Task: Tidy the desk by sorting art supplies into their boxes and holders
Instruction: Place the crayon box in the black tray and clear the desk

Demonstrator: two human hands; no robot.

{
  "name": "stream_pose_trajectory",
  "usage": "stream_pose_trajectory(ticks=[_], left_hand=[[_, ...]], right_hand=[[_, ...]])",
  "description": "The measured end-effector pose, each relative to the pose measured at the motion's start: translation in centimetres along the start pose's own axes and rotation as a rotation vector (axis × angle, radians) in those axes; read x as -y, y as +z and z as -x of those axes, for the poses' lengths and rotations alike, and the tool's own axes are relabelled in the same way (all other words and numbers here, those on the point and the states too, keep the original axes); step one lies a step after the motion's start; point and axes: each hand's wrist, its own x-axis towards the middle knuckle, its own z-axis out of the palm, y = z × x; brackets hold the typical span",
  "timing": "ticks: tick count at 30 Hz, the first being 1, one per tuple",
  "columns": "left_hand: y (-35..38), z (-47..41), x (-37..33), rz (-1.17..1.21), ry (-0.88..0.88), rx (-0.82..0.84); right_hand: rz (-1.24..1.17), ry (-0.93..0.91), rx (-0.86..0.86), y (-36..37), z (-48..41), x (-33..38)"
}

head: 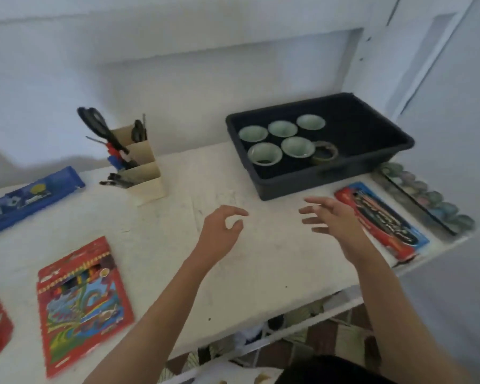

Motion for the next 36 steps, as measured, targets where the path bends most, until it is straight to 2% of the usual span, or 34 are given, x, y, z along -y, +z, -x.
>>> stream_pose_trajectory(ticks=[5,7,10,13,15,17,19,20,23,26,30,33,36], left_hand=[[12.4,-5.1,-8.0,0.009,0.113,0.242],[18.1,-6.8,-11.8,0.040,0.134,0.297],[25.3,-8.7,-16.0,0.113,0.048,0.360],[30.6,-10.1,-18.6,0.234,-0.162,0.274],[33.5,-11.0,-19.8,0.423,-0.374,0.145],[35.7,-11.8,-20.1,0.490,-0.515,0.025],[37.8,-12.0,-20.1,0.432,-0.540,-0.047],[38.6,-12.0,-20.2,0.398,-0.533,-0.073],[39.8,-12.3,-20.8,0.376,-0.522,-0.086],[40.9,-12.8,-21.1,0.462,-0.413,-0.022],[41.4,-13.0,-24.1,0.564,-0.301,0.223],[40.7,-14.7,-26.4,0.646,-0.202,0.270],[38.7,-17.3,-27.6,0.694,-0.100,0.218]], right_hand=[[-0.031,0.001,-0.337,-12.1,-0.4,-2.0],[0.037,-0.044,-0.473,-17.4,-0.3,-2.9],[0.230,-0.112,-0.599,-23.5,-0.5,-4.3],[0.411,-0.076,-0.528,-26.3,-1.9,-6.3],[0.495,-0.001,-0.351,-27.2,-3.2,-7.5],[0.678,0.075,-0.172,-27.1,-4.3,-8.1],[0.861,0.055,-0.129,-27.0,-4.9,-8.8],[0.878,0.038,-0.148,-27.0,-5.0,-8.9],[0.745,0.055,-0.249,-27.8,-5.1,-9.4],[0.592,0.068,-0.381,-29.1,-4.6,-9.9],[0.464,0.005,-0.541,-31.2,-4.8,-8.6],[0.274,-0.104,-0.566,-32.0,-5.5,-5.4],[0.055,-0.176,-0.528,-32.0,-7.1,-1.8]])
